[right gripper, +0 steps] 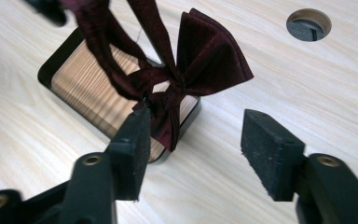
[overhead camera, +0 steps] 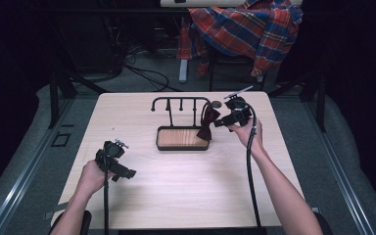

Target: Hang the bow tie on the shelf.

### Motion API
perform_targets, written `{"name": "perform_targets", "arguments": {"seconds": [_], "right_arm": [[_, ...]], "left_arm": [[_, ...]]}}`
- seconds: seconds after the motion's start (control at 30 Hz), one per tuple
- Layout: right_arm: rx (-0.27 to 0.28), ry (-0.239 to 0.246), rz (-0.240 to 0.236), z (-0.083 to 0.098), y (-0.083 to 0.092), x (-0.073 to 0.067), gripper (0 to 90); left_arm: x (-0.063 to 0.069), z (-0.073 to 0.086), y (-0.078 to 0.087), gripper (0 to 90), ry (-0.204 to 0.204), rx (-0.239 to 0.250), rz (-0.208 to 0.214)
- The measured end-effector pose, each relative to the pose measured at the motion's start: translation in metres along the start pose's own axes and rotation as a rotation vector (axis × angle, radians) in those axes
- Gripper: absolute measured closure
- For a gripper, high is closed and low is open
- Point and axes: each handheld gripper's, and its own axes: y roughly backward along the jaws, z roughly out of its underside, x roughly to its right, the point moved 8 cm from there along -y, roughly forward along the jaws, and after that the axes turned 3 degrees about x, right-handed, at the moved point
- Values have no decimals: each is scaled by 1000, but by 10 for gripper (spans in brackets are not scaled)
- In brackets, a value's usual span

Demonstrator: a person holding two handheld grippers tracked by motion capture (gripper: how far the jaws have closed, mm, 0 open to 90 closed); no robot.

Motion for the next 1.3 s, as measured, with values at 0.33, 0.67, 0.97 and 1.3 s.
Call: {"name": "perform_targets", "arguments": {"seconds": [0.33, 0.67, 0.97, 1.3], "right_arm": [[-25, 86, -1, 6, 27, -7, 286], [-52, 184, -1, 24, 52, -22, 186], [-71, 219, 0, 45, 63, -27, 161], [-117, 233, -9, 81, 62, -29, 156]], "left_arm": [[1, 0, 0, 1, 0, 0, 2], [1, 0, 0, 1, 0, 0, 2], [1, 0, 0, 0, 1, 3, 1], [1, -1, -1, 1, -2, 2, -1]]}}
